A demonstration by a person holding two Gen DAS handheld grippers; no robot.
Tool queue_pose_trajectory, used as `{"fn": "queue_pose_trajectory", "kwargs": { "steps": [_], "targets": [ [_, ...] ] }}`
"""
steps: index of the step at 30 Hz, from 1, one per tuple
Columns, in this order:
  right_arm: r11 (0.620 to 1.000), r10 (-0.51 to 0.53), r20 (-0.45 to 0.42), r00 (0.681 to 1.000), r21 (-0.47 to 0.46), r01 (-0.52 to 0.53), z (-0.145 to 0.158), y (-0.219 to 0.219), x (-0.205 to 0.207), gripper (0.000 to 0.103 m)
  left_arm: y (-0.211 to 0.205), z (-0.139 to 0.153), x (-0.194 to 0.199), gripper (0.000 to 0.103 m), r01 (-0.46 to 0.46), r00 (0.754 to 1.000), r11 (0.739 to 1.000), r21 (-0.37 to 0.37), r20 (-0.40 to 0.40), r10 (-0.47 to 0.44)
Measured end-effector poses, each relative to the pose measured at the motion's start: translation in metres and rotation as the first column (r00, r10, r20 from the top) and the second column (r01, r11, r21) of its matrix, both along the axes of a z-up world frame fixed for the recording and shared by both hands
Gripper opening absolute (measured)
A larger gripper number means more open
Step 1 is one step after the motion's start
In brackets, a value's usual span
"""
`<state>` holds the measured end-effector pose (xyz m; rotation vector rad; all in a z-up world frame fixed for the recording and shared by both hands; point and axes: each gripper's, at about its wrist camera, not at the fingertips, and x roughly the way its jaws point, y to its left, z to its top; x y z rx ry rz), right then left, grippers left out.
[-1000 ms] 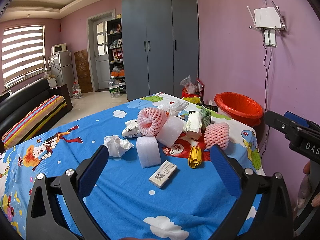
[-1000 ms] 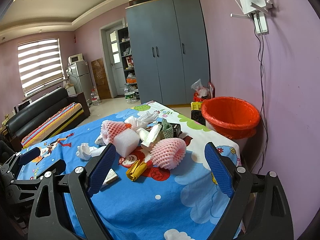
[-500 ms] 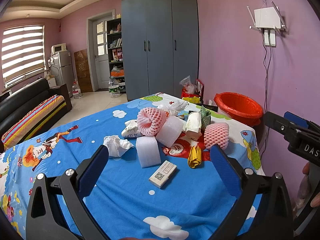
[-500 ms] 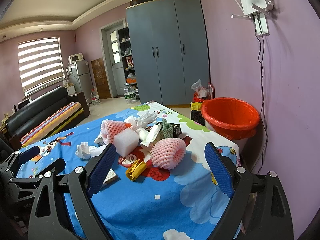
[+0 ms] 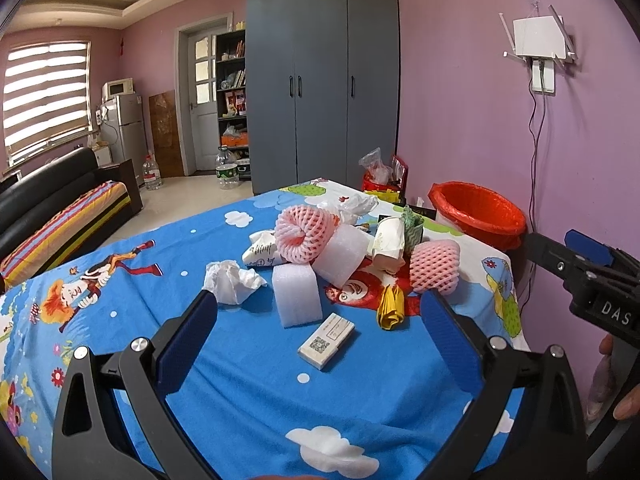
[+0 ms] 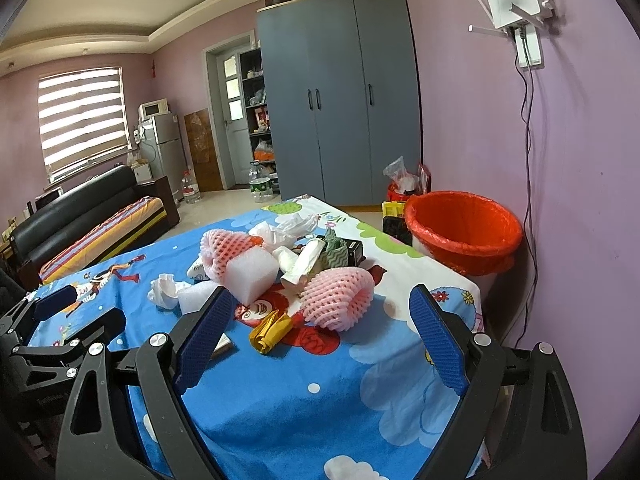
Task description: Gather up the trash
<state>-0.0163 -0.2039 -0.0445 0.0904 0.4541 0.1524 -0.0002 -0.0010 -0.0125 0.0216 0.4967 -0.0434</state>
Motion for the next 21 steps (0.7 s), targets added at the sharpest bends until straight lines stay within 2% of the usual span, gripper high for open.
{"fn": "queue_pose_trajectory", "kwargs": {
  "steps": [7, 10, 14, 15, 18, 21],
  "targets": [
    [1.0, 0.018, -0.03, 0.999, 0.02, -0.017, -0.016, 0.0, 0.011, 0.085, 0.013, -0.019, 0.013, 0.098, -0.054, 0.997, 0.999, 0.001, -0.048, 0.054],
    [0.999, 0.044, -0.062, 0.997, 0.018, -0.043, -0.03, 0.004, 0.02, 0.085, 0.018, -0.033, 0.023, 0.098, -0.088, 0.993, 0.996, 0.032, -0.078, 0.09],
    [0.997, 0.082, -0.136, 0.987, 0.025, -0.079, -0.056, 0.011, 0.033, 0.084, 0.031, -0.059, 0.046, 0.098, -0.115, 0.977, 0.993, 0.033, -0.176, 0.119],
    [0.996, 0.085, -0.153, 0.985, 0.024, -0.082, -0.062, 0.012, 0.036, 0.084, 0.032, -0.066, 0.054, 0.098, -0.101, 0.971, 0.994, 0.03, -0.216, 0.105],
    [0.994, 0.101, -0.182, 0.978, 0.046, -0.094, -0.072, 0.011, 0.044, 0.084, 0.031, -0.082, 0.072, 0.097, -0.044, 0.962, 0.998, 0.047, -0.268, 0.055],
    [0.991, 0.13, -0.201, 0.971, 0.057, -0.121, -0.079, 0.013, 0.049, 0.084, 0.023, -0.093, 0.088, 0.097, 0.023, 0.95, 0.995, 0.1, -0.311, 0.01]
  ]
}}
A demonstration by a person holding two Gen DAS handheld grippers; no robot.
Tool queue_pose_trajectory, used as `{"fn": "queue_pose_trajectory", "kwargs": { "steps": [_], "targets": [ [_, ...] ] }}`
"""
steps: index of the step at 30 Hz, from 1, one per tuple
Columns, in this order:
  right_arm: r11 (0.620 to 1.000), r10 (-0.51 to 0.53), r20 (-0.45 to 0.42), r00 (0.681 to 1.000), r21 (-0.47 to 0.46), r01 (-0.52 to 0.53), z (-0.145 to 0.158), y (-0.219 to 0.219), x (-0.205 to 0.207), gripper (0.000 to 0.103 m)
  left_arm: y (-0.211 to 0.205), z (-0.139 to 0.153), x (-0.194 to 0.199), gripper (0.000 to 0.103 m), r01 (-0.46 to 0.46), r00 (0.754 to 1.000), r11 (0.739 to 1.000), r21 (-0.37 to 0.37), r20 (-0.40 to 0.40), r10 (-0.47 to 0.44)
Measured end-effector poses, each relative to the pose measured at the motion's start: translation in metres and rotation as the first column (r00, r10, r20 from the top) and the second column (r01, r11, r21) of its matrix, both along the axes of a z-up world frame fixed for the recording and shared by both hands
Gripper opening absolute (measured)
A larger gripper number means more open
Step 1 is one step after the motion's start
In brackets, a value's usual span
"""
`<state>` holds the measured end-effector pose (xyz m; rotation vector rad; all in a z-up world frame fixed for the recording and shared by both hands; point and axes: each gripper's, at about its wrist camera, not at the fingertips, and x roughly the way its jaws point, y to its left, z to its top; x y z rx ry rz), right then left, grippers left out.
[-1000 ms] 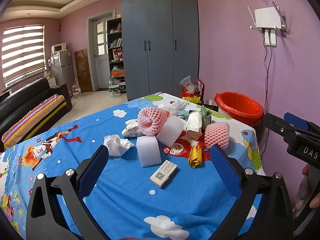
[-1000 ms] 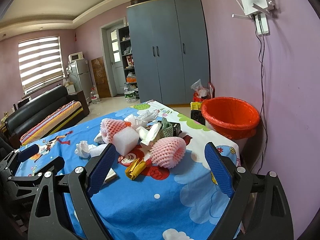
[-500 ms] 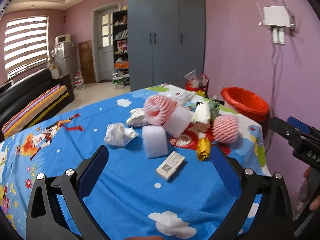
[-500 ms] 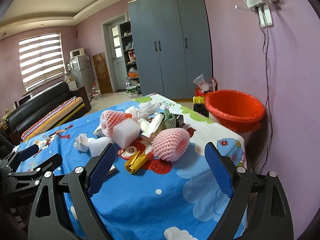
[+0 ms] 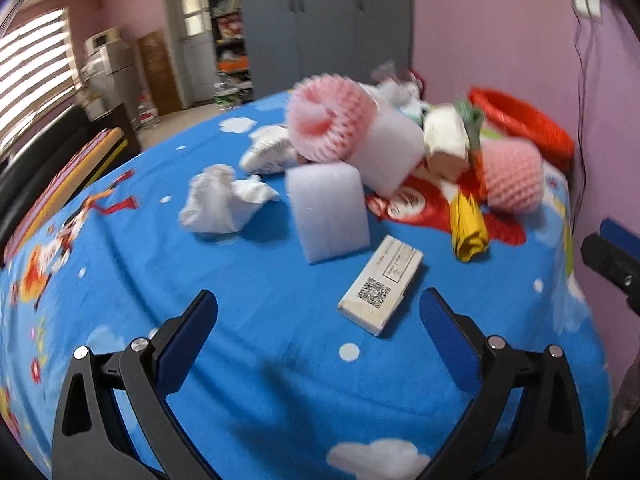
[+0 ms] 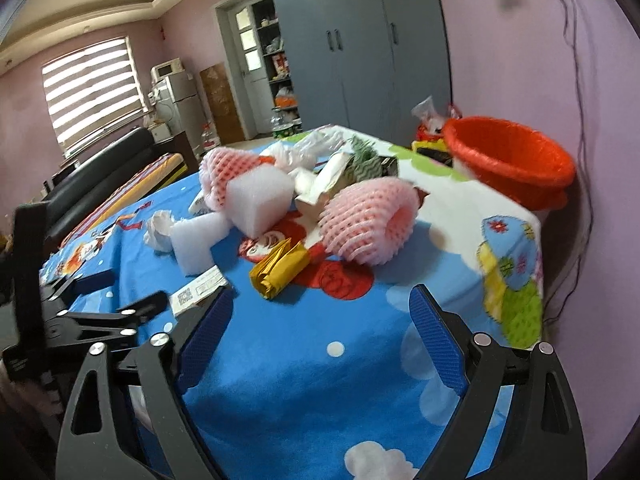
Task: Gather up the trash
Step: 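Grasp the white QR card with the left tool while the right tool grasps the yellow wrapper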
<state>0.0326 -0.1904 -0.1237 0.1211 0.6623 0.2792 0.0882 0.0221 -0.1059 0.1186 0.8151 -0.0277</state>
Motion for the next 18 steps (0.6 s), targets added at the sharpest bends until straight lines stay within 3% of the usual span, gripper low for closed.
{"fn": "queue_pose_trajectory", "kwargs": {
  "steps": [4, 11, 13, 14, 18],
  "targets": [
    [0.999, 0.029, -0.03, 0.999, -0.018, -0.029, -0.008, 0.007, 0.011, 0.076, -0.01, -0.01, 0.018, 0.087, 0.054, 0.997, 0.998, 0.024, -0.05, -0.053],
    [0.997, 0.066, -0.069, 0.995, -0.031, -0.069, -0.015, 0.021, 0.034, 0.069, -0.02, -0.031, 0.04, 0.065, 0.138, 0.979, 0.99, -0.003, -0.149, -0.137],
    [0.996, 0.079, -0.089, 0.993, -0.021, -0.081, -0.019, 0.026, 0.042, 0.067, -0.02, -0.03, 0.04, 0.052, 0.166, 0.974, 0.986, -0.021, -0.156, -0.167],
    [0.996, 0.088, -0.1, 0.991, -0.015, -0.09, -0.021, 0.029, 0.046, 0.063, -0.02, -0.03, 0.04, 0.035, 0.181, 0.969, 0.983, -0.037, -0.164, -0.185],
    [0.991, 0.128, -0.123, 0.984, -0.014, -0.131, -0.029, 0.047, 0.054, 0.06, -0.005, -0.025, 0.033, 0.032, 0.185, 0.969, 0.981, -0.054, -0.156, -0.191]
  ]
}}
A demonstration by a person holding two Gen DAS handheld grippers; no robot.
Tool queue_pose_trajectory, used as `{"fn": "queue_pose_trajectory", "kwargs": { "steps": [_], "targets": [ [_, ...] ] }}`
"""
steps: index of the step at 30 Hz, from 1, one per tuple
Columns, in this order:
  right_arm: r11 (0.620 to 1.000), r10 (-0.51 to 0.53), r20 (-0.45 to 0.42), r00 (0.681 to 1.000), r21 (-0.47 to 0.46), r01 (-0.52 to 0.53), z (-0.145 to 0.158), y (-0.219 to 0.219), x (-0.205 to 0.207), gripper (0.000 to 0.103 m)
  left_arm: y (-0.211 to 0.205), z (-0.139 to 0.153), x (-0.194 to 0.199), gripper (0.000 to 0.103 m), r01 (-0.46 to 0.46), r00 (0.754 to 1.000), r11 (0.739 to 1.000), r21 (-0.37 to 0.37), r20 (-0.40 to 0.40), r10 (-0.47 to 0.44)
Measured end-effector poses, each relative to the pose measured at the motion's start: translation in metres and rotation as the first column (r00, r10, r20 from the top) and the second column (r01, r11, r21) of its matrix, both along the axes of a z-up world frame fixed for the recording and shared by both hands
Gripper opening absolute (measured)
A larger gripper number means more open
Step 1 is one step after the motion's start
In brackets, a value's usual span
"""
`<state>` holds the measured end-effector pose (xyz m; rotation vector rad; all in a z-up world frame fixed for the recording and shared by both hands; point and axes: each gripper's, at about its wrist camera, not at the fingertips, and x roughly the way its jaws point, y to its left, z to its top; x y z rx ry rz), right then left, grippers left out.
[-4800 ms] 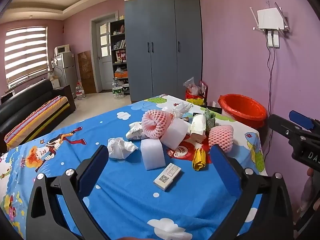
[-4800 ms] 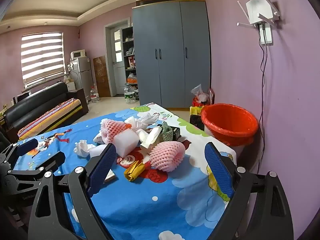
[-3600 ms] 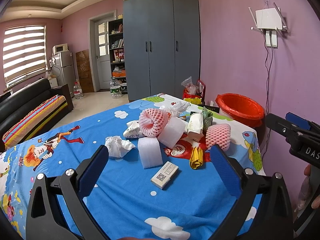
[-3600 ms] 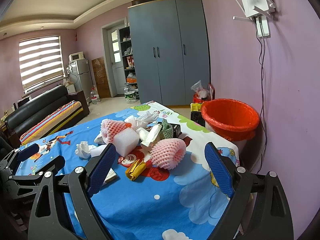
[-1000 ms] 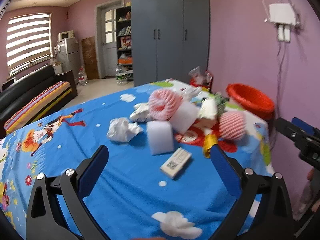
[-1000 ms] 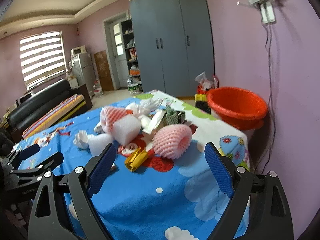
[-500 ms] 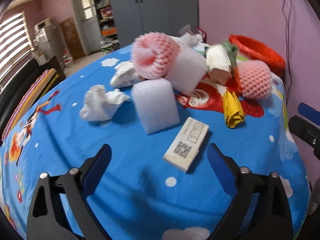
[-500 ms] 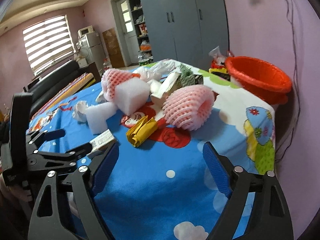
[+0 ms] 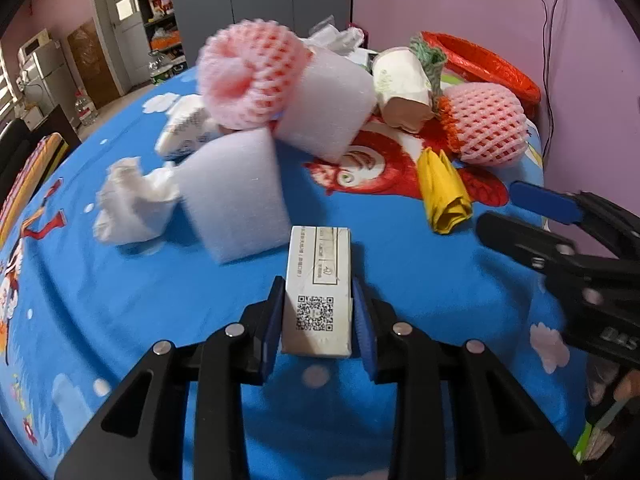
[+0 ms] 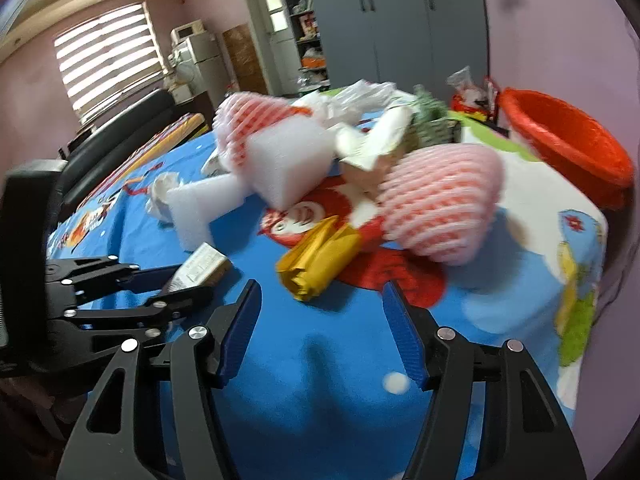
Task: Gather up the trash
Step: 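Grasp the white QR card with the left tool while the right tool grasps the yellow wrapper, then carry card and wrapper over the red bin and open both tools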
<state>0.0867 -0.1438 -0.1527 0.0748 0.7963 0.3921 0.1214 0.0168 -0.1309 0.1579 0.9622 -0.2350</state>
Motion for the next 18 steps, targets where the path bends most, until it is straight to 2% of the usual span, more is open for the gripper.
{"fn": "queue_pose_trajectory", "kwargs": {
  "steps": [7, 9, 11, 14, 18],
  "targets": [
    [1.0, 0.006, -0.009, 1.0, -0.03, -0.006, -0.008, 0.028, 0.02, 0.06, 0.03, 0.026, -0.025, 0.032, -0.042, 0.994, 0.999, -0.025, 0.095, 0.044],
    [0.999, 0.0, -0.016, 1.0, -0.049, -0.001, -0.011, 0.032, 0.027, 0.052, 0.035, 0.033, -0.03, 0.032, -0.053, 0.991, 0.998, -0.028, 0.123, 0.056],
    [0.999, 0.001, -0.027, 1.0, -0.054, -0.002, -0.014, 0.034, 0.03, 0.037, 0.039, 0.04, -0.035, 0.032, -0.063, 0.988, 0.998, -0.02, 0.142, 0.066],
    [0.999, 0.029, -0.013, 0.999, -0.04, -0.029, -0.015, 0.031, 0.026, 0.023, 0.036, 0.048, -0.036, 0.032, -0.065, 0.981, 0.998, -0.012, 0.182, 0.067],
    [0.997, 0.071, 0.035, 0.997, -0.023, -0.071, -0.002, 0.024, 0.013, 0.023, 0.026, 0.055, -0.033, 0.032, -0.079, 0.976, 0.997, -0.021, 0.203, 0.082]
  ]
}}
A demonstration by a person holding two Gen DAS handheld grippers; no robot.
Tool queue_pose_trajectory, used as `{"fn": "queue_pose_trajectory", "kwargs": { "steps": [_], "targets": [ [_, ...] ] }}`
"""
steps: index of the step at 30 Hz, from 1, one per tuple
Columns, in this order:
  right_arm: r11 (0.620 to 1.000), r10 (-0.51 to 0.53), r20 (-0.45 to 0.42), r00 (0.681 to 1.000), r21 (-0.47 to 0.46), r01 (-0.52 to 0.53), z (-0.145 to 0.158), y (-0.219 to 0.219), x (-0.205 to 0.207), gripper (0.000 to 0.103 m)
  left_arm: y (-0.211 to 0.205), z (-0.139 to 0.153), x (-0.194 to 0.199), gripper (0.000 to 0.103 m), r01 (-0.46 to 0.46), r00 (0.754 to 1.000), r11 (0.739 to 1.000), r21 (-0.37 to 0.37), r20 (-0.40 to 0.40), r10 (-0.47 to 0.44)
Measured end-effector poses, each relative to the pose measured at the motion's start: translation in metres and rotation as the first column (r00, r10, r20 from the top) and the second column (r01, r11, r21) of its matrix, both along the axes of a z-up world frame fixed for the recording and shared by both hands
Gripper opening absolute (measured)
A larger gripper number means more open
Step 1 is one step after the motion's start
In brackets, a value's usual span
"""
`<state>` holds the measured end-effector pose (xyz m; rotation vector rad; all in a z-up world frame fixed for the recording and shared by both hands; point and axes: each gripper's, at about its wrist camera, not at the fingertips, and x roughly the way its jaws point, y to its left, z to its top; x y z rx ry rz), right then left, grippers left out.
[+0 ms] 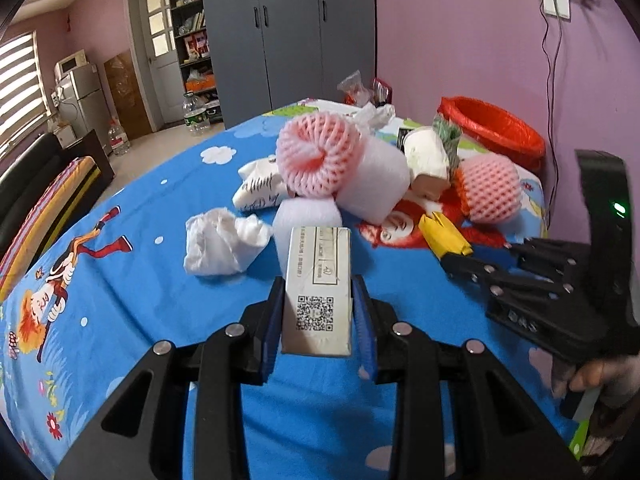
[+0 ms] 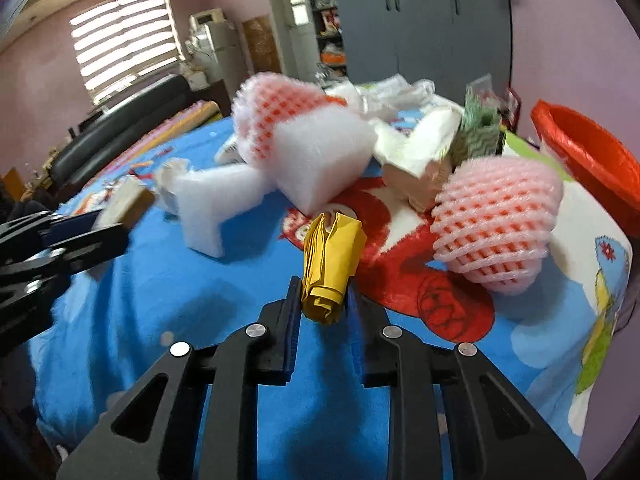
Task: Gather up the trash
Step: 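Carry card and wrapper over the red bin and open both tools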
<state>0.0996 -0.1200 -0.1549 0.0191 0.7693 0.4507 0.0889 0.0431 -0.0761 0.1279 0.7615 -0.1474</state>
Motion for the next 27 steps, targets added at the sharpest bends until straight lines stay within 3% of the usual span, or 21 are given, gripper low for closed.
{"fn": "queue_pose_trajectory", "kwargs": {
  "steps": [9, 16, 27],
  "targets": [
    [0.997, -0.036, 0.139, 0.99, 0.076, 0.026, 0.047, -0.042, -0.018, 0.023, -0.028, 0.014, 0.009, 0.032, 0.001, 0.999, 0.999, -0.036, 0.033, 0.0],
    [0.985, -0.151, 0.166, 0.975, 0.114, 0.133, 0.06, -0.095, -0.012, 0.023, -0.073, 0.022, 0.024, 0.032, 0.08, 0.996, 0.996, -0.029, 0.046, -0.079],
    [0.932, -0.354, 0.175, 0.919, 0.144, 0.332, 0.069, -0.185, 0.026, 0.023, -0.173, 0.047, 0.098, 0.032, 0.248, 0.967, 0.967, -0.063, 0.077, -0.243]
  ]
}}
